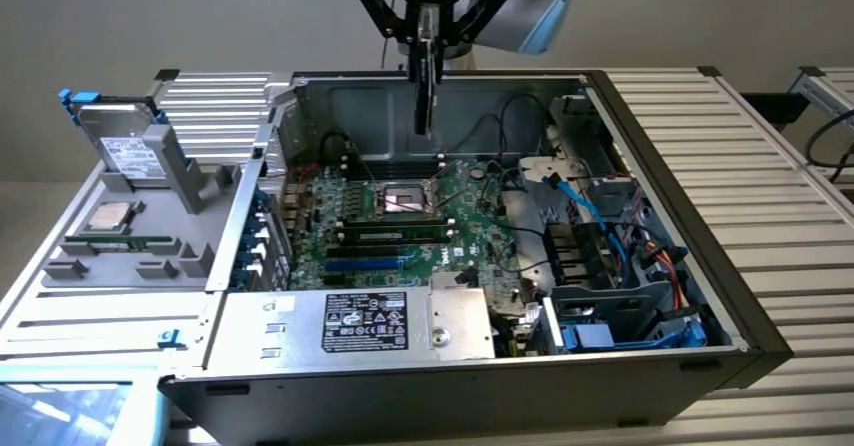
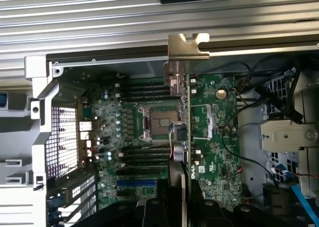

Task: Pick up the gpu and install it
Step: 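Pick up the gpu and move the gpu toward the slot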

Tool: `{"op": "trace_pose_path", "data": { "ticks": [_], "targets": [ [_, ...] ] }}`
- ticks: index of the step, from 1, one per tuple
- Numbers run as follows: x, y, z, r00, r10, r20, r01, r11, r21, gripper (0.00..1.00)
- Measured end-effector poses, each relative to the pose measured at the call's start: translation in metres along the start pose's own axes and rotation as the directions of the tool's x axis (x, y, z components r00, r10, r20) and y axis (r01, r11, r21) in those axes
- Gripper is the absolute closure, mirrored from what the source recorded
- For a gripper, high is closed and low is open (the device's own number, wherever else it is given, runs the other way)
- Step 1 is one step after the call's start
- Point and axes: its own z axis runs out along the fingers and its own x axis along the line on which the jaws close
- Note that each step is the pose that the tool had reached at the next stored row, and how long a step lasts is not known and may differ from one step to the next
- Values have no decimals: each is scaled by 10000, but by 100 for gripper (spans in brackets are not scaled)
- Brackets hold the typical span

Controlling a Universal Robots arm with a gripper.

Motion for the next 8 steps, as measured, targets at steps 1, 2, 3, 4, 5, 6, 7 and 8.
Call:
{"op": "trace_pose_path", "data": {
  "ticks": [1,2,3,4,5,6,7,8],
  "targets": [
    [-31,2,9,10000,-2,1,2,10000,0,72],
    [-63,4,17,10000,-3,1,3,10000,-1,72],
    [-92,5,26,10000,-5,1,5,10000,-1,72],
    [-122,7,34,10000,-7,2,7,10000,0,72],
    [-150,8,42,10000,-10,1,10,10000,0,72],
    [-175,10,50,10000,-13,2,13,10000,0,72],
    [-195,11,56,10000,-15,3,15,10000,0,72],
    [-200,11,57,10000,-16,2,16,10000,1,72]
  ]
}}
